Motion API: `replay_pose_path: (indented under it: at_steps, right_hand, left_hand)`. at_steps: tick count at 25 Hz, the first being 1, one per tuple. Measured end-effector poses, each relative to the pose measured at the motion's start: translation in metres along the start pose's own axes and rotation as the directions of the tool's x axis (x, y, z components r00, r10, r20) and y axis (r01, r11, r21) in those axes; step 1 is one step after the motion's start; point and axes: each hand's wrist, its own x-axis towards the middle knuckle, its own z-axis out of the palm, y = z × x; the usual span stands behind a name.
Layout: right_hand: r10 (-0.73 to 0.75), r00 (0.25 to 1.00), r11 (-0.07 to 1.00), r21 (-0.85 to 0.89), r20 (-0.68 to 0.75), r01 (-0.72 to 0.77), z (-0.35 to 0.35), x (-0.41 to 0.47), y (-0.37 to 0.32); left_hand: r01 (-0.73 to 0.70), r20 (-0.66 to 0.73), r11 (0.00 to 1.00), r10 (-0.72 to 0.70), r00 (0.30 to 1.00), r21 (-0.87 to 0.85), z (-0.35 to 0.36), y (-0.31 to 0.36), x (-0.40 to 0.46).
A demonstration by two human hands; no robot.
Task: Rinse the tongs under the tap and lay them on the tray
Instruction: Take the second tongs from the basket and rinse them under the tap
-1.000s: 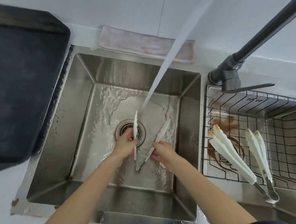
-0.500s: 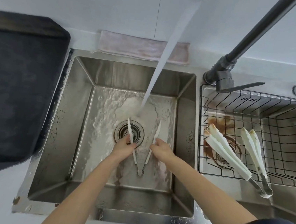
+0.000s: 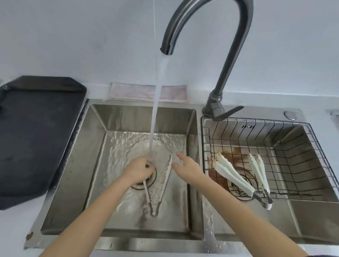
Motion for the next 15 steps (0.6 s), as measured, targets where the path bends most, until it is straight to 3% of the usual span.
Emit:
replay_pose_path:
  at_steps: [3, 9, 15]
  right_hand:
    - [-0.085, 0.993, 0.996, -0.018, -0.076, 0.084, -0.022, -0.02, 0.003]
    - [-0.118, 0.963, 0.992, 0.008, -0.242, 0.124, -0.075, -0.05, 0.033]
    - [0.014, 0.948, 0.989, -0.138, -0.317, -0.061, -0.126, -0.041, 0.101]
  left_hand:
    - [-0.055, -0.023, 0.993, 0.058, 0.998, 0.106, -0.004, 0.03, -0.007]
    - [-0.183, -0.047, 0.967, 0.194, 0.98, 0.178, 0.02, 0.088, -0.012]
    - [-0.242, -0.023, 0.95, 0.252, 0.967, 0.199, 0.061, 0.143, -0.013]
